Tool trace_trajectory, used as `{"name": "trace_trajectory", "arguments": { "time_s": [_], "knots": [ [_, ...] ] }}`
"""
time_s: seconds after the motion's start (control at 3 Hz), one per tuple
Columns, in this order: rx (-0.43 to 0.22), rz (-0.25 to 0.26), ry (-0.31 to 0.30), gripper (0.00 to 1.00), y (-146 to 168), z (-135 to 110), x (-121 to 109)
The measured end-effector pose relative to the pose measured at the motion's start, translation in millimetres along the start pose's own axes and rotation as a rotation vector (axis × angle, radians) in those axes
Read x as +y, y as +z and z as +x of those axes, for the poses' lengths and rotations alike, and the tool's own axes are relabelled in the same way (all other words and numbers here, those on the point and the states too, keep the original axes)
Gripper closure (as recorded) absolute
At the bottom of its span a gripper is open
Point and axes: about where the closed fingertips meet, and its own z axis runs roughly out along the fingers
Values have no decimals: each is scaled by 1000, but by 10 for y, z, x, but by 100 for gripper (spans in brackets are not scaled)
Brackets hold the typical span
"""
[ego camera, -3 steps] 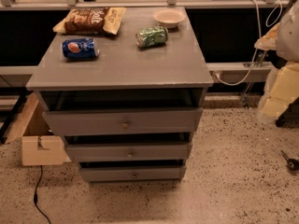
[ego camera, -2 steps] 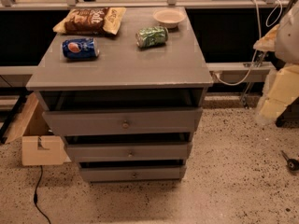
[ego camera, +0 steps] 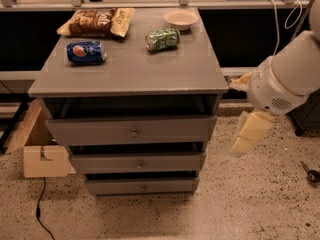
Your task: Open top drawer
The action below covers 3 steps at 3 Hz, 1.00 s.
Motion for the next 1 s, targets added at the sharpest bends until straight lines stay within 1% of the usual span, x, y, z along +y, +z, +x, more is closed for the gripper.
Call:
{"name": "trace_trajectory", "arguments": {
  "time_s": [0.33,0.67,1.0],
  "knots": [
    [-110,-53,16,0,731,-217,45],
    [-167,-67,43,0,1064,-328,15],
    [-167,-67,43,0,1064,-328,15]
  ]
}}
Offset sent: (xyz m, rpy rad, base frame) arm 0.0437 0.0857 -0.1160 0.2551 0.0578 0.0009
